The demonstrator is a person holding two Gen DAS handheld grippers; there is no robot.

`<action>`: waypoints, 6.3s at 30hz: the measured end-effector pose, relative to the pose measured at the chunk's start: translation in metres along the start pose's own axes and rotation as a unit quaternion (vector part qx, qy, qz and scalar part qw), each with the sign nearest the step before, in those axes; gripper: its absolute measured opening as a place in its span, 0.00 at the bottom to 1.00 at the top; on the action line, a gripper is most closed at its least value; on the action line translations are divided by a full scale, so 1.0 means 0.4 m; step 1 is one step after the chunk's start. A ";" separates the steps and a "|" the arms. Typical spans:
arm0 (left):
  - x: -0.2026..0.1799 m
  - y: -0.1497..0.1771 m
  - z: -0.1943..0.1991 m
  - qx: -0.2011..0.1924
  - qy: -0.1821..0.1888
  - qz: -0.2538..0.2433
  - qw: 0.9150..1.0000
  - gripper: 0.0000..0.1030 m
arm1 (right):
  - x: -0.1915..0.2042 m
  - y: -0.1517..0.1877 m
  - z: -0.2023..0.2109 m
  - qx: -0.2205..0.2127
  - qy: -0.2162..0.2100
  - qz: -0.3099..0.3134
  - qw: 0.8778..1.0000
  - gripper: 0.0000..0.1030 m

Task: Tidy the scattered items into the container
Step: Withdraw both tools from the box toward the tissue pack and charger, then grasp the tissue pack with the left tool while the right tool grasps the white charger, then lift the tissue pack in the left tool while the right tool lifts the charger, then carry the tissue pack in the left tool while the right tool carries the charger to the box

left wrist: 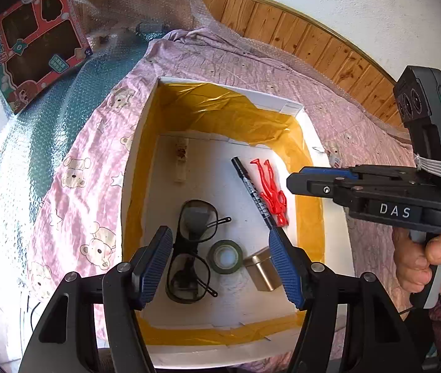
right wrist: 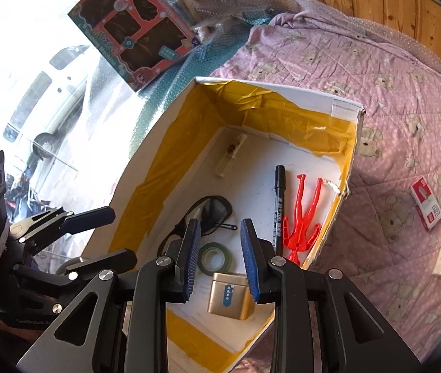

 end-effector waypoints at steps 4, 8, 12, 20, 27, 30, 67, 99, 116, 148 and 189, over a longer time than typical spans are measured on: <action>-0.041 0.008 0.043 -0.024 0.004 -0.003 1.000 0.64 | 0.004 0.045 0.055 -0.028 -0.023 -0.008 0.999 0.28; -0.079 0.015 0.084 -0.054 0.001 -0.012 0.998 0.64 | -0.007 0.100 0.106 -0.049 -0.040 -0.021 0.998 0.28; -0.115 0.032 0.099 -0.058 0.013 -0.014 0.998 0.64 | -0.025 0.156 0.152 -0.067 -0.054 -0.035 0.996 0.30; -0.214 0.059 0.111 -0.055 0.029 -0.028 0.998 0.64 | -0.069 0.240 0.230 -0.094 -0.069 -0.055 0.992 0.30; -0.334 0.069 0.109 -0.048 0.046 -0.055 0.996 0.64 | -0.129 0.311 0.284 -0.109 -0.060 -0.070 0.990 0.30; -0.394 0.076 0.100 -0.044 0.054 -0.071 0.995 0.64 | -0.162 0.343 0.315 -0.117 -0.045 -0.074 0.989 0.30; -0.934 -0.050 -0.275 0.032 0.102 -0.214 0.971 0.64 | -0.744 0.383 0.443 -0.105 0.177 -0.109 0.973 0.38; -0.961 -0.118 -0.456 0.009 0.068 -0.230 0.971 0.62 | -0.788 0.347 0.368 -0.078 0.192 -0.016 0.978 0.50; -0.954 -0.092 -0.395 -0.014 0.061 -0.257 0.964 0.33 | -0.751 0.349 0.376 -0.065 0.137 -0.055 0.987 0.36; -0.959 -0.077 -0.516 0.037 -0.030 -0.191 0.980 0.55 | -0.722 0.403 0.325 -0.020 0.175 -0.046 0.983 0.31; -0.702 0.025 -0.041 -0.064 0.113 -0.102 0.986 0.51 | -0.315 0.460 0.467 -0.130 0.179 -0.091 0.971 0.31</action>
Point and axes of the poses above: each gripper's, at about its wrist camera, not at the fingertips, and z roughly against the way its jaws point, x to its left, y to its underside, the point moved 3 cm from there along -z, roughly the way its jaws point, and after that the axes turned 11 degrees about -y, right-handed, at the moved point
